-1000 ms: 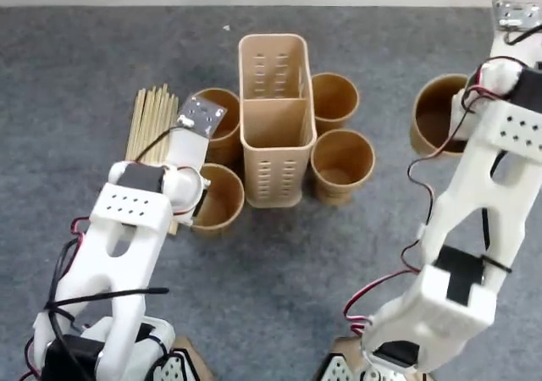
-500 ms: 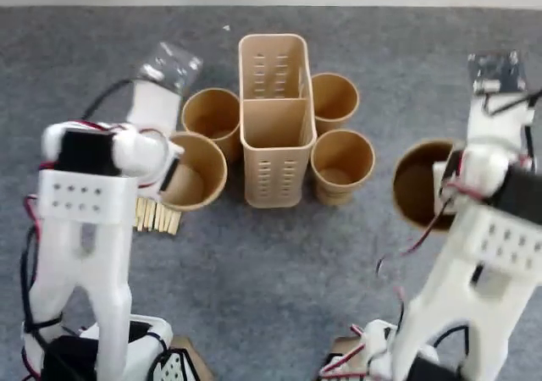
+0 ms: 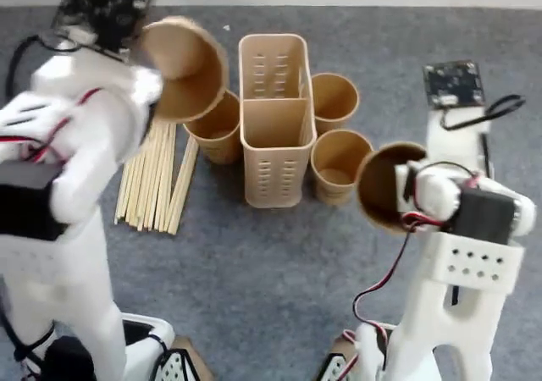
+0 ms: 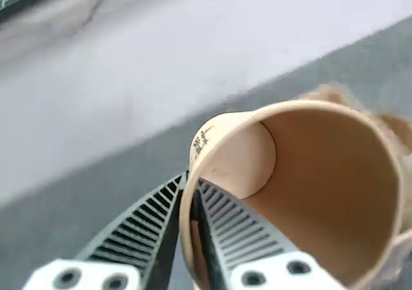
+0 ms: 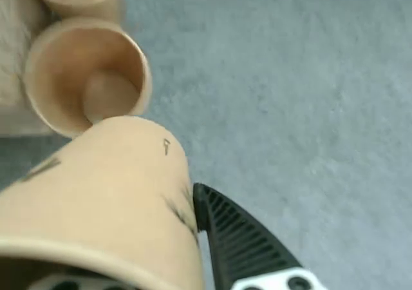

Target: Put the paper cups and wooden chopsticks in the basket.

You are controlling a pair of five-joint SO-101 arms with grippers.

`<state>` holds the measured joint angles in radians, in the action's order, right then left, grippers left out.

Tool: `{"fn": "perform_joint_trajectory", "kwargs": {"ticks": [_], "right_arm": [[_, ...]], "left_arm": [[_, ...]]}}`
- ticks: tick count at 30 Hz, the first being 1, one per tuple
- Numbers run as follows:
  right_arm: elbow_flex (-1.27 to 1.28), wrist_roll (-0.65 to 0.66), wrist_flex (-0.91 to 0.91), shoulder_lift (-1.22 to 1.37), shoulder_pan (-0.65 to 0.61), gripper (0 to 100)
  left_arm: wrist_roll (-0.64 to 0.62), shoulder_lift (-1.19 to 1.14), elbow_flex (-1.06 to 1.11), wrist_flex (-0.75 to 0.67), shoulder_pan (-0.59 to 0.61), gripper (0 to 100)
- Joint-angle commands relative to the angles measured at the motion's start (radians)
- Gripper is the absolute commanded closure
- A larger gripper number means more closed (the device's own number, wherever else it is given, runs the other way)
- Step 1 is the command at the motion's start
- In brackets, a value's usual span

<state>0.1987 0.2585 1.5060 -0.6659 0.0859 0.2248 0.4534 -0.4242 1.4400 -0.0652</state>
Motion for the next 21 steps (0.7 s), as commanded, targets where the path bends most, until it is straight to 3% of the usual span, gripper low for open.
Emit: {"fn": "perform_joint_trajectory", "kwargs": {"ticks": [1, 8, 21], "right_arm": [[0.022, -0.089, -0.110, -0.024, -0.108, 99.4], [0.053, -0.181, -0.271, -0.024, -0.186, 99.4], [0.050, -0.175, -0.277, -0.024, -0.186, 99.4]], "left_arm": [[-0.032, -0.054, 0.045, -0.143, -0.091, 100], [-0.081, -0.334, 0.030, -0.281, -0.116, 100], [-0.212, -0.573, -0.168, -0.255, -0.196, 100]]}}
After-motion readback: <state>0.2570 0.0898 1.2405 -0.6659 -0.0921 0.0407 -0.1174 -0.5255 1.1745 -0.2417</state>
